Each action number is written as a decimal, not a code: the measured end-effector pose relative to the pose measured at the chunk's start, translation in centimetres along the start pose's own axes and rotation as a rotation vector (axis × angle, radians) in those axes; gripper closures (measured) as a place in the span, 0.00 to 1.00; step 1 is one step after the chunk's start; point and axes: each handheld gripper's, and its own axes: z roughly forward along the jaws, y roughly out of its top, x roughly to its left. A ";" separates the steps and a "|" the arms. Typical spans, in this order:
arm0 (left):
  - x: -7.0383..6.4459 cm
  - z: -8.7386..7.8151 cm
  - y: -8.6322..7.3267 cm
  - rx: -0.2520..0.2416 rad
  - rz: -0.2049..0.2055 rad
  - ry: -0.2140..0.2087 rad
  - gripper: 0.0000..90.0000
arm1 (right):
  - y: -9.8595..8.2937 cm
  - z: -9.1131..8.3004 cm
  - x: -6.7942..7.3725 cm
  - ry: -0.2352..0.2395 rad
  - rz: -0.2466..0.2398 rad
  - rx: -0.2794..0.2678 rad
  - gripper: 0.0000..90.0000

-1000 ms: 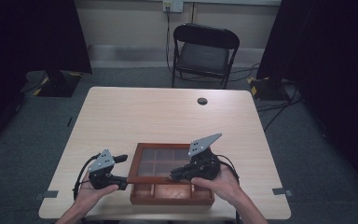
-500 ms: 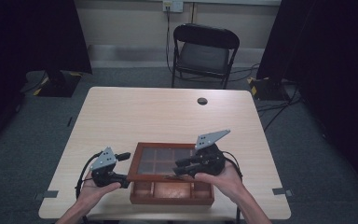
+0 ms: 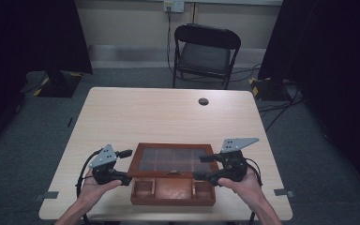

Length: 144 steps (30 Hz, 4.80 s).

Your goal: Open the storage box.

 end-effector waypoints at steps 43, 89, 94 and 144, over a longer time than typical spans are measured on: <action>0.5 0.7 2.2 -0.011 -0.012 -0.037 0.36 | -1.2 -0.7 -1.1 -0.123 -0.090 -0.028 0.22; 3.7 2.1 3.6 -0.069 -0.153 -0.053 0.46 | 0.8 0.0 -5.8 -0.188 -0.004 -0.127 0.49; 4.0 2.1 3.7 -0.057 -0.156 -0.060 0.45 | 1.1 0.4 -6.0 -0.186 -0.018 -0.121 0.50; 7.4 5.0 4.0 -0.025 -0.170 -0.021 0.60 | 0.6 2.5 -11.0 -0.245 0.071 -0.152 0.54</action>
